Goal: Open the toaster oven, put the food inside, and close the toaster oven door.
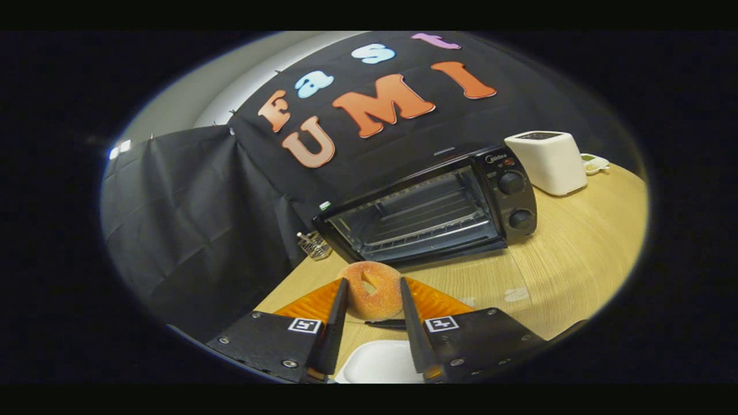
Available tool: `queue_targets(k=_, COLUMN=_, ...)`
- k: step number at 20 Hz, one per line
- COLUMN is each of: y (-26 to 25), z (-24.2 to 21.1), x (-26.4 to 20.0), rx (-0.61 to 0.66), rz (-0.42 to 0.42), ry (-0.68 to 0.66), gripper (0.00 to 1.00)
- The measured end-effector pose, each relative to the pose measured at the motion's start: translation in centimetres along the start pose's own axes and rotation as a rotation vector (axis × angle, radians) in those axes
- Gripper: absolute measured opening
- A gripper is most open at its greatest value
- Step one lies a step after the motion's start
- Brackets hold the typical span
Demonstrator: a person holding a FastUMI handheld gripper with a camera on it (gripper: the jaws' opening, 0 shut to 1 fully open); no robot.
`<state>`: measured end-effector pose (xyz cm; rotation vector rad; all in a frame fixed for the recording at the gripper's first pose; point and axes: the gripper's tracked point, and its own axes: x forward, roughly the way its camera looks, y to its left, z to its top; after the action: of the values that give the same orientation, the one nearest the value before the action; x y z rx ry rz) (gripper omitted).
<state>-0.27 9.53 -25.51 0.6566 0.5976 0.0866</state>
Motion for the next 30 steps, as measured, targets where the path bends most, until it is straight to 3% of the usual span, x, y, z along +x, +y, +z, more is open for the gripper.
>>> queue_targets(k=10, y=-3.7, z=5.3, x=8.8, rx=0.012, rz=-0.139, ry=-0.053, gripper=0.51)
queue_targets(k=20, y=-6.7, z=8.1, x=15.0, rx=-0.126, rz=-0.256, ry=-0.066, gripper=0.51)
queue_targets(k=24, y=-8.2, z=8.0, x=16.4, rx=-0.181, rz=-0.328, ry=-0.048, gripper=0.51)
queue_targets(k=30, y=-9.2, z=6.2, x=17.4, rx=-0.203, rz=-0.362, ry=0.003, gripper=0.51)
